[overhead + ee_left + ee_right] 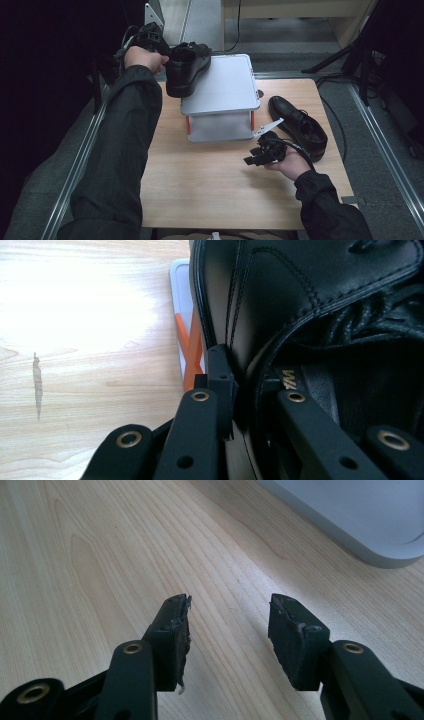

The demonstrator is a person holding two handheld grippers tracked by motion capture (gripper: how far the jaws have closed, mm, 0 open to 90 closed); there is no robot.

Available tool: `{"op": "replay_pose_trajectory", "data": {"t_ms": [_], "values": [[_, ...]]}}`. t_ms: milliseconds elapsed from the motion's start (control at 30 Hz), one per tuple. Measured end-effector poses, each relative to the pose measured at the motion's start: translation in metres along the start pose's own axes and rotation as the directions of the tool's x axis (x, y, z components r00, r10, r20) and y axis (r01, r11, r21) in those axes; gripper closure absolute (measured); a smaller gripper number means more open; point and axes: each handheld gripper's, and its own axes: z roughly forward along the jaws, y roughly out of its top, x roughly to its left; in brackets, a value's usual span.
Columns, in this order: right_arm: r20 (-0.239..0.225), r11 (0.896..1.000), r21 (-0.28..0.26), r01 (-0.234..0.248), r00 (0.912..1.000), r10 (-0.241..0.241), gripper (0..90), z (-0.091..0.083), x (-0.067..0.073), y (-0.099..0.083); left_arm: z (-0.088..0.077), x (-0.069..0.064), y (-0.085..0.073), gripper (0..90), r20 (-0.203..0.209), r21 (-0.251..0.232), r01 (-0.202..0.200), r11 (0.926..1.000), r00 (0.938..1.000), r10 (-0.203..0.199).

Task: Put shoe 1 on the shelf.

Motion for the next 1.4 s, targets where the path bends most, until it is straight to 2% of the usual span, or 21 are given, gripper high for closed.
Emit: {"op": "replay_pose_trajectory", "data": {"t_ms": [133,433,567,800,900,1000,1200,1267,1400], "values": [[-0.001,1.000,0.001,0.004,1.0000,-0.004,51.1,0.001,0.000,0.000,0.005,-0.006,-0.001,83.9,-0.008,0.012,-0.009,0.9999,0.9999,0.010],[0.002,1.000,0.007,0.001,1.0000,-0.001,51.2,0.001,0.000,0.000,0.010,-0.017,-0.003,81.1,0.041,0.044,-0.013,0.9990,0.9991,0.011],[0.002,1.000,0.009,0.006,1.0000,-0.006,51.2,0.001,0.000,0.000,0.013,-0.021,-0.006,80.2,0.046,0.053,-0.017,0.9984,0.9988,0.014],[0.003,1.000,0.012,0.009,1.0000,-0.009,51.2,0.002,0.001,0.000,0.026,-0.020,-0.010,77.2,0.092,0.085,-0.013,0.9963,0.9957,0.005],[0.003,1.000,0.014,0.009,1.0000,-0.009,51.2,0.003,0.001,0.000,0.035,-0.016,-0.013,75.7,0.121,0.101,-0.004,0.9948,0.9926,-0.008],[0.004,1.000,0.018,0.012,0.9999,-0.012,51.3,0.003,0.001,0.000,0.038,-0.015,-0.015,74.7,0.116,0.101,-0.012,0.9948,0.9932,0.001],[0.004,1.000,0.021,0.013,0.9999,-0.013,51.3,0.004,0.001,0.000,0.038,-0.013,-0.016,72.8,0.137,0.099,-0.011,0.9950,0.9906,-0.003],[0.004,1.000,0.021,0.013,0.9999,-0.013,51.3,0.004,0.001,0.000,0.037,-0.013,-0.017,71.6,0.149,0.104,-0.014,0.9945,0.9888,-0.002],[0.005,1.000,0.023,0.012,0.9999,-0.012,51.3,0.004,0.001,0.000,0.030,-0.009,-0.017,63.5,0.204,0.106,0.000,0.9944,0.9788,-0.022]]}}
